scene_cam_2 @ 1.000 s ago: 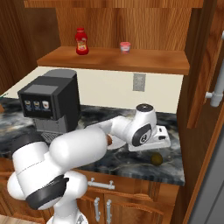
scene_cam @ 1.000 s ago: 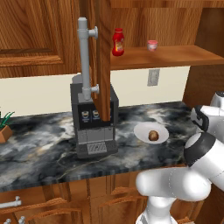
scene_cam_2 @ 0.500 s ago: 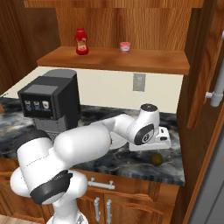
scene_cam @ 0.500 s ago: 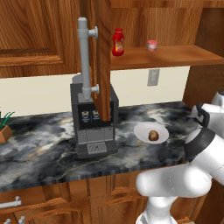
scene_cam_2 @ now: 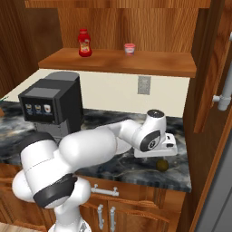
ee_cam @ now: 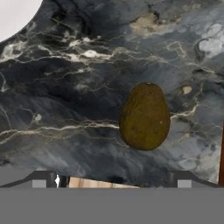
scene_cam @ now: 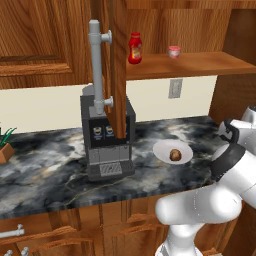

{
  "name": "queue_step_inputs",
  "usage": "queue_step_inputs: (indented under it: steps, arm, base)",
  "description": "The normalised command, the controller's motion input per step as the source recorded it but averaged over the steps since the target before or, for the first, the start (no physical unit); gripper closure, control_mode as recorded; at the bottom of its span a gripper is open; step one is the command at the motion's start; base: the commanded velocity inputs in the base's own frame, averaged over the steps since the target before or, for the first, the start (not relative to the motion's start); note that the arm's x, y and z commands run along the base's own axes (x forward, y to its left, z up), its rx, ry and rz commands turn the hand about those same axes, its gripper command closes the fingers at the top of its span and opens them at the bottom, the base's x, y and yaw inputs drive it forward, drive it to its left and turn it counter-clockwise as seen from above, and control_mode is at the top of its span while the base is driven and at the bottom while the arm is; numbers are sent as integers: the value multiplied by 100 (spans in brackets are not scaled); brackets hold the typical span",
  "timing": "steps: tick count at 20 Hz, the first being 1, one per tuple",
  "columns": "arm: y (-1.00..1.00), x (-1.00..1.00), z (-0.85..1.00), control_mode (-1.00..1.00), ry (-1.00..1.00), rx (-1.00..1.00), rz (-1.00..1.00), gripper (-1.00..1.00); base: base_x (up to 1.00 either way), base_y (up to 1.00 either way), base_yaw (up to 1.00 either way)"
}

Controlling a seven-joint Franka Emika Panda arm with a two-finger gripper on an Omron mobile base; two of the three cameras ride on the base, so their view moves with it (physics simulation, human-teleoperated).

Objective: Pick the avocado and bread from the counter and place them on the plate. Then pick the jam from the cabinet and place it next to the plate. Lastly close the cabinet door.

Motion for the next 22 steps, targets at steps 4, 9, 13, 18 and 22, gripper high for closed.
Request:
queue_step_inputs:
  steps: [4, 9, 13, 18, 22]
  arm:
    - [0, 8, -10, -100, 0, 0, 0, -100]
    - [0, 5, -12, -100, 0, 0, 0, -100]
    - [-8, 2, -14, -100, 0, 0, 0, -100]
    - [-11, 2, -7, -100, 0, 0, 1, -100]
    - [-5, 6, -2, -100, 0, 0, 0, -100]
  base:
    - [0, 0, 0]
    - [0, 0, 0]
    - [0, 0, 0]
    - [0, 0, 0]
    - [0, 0, 0]
